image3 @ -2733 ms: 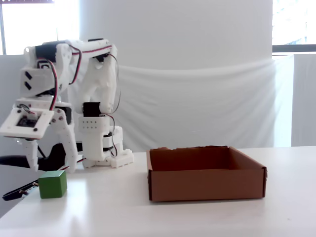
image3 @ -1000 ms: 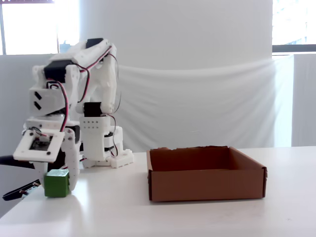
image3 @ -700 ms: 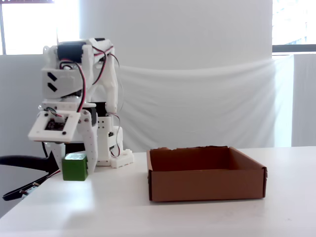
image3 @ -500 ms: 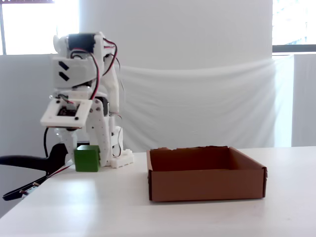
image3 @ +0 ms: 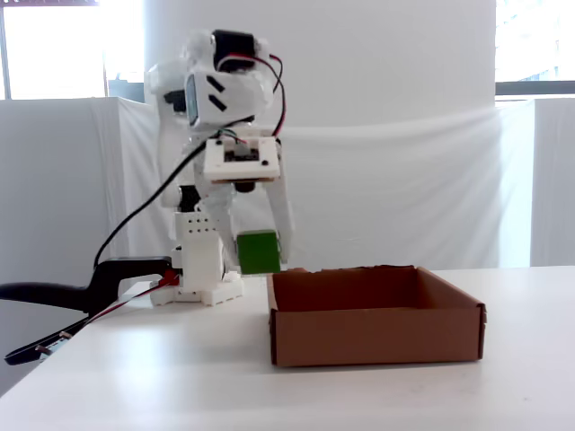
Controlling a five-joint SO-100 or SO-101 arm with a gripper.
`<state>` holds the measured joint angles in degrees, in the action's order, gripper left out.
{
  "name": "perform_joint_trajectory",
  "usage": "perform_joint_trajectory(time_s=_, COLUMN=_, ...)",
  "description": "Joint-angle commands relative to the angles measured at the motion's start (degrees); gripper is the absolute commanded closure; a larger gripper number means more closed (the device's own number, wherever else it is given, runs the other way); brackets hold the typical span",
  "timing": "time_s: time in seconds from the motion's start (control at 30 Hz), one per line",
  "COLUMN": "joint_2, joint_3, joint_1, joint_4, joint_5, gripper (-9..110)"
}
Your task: Grasp a green cube and put it in a box.
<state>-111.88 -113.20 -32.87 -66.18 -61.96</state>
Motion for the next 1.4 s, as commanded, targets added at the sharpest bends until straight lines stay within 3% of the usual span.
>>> perform_joint_trajectory(time_s=0.0, joint_2=-1.0, joint_3=3.5, joint_1=-3.1, joint_4=1.1, joint_5=2.5, gripper=86)
perform_joint_trajectory(time_s=0.2, joint_2=1.6, joint_3=4.0, joint_1=-11.4, joint_4=3.0, joint_5=8.4, gripper=86)
perform_joint_trajectory(time_s=0.53, joint_2=7.6, joint_3=-2.3, joint_1=-19.1, joint_4=16.1, joint_5=12.1, gripper=85)
perform_joint_trajectory(time_s=0.9, joint_2=5.8, joint_3=-17.1, joint_1=-20.3, joint_4=26.1, joint_5=11.5, gripper=86)
perform_joint_trajectory(time_s=1.37, joint_2=2.4, joint_3=-17.8, joint_1=-18.7, joint_4=23.4, joint_5=11.6, gripper=74)
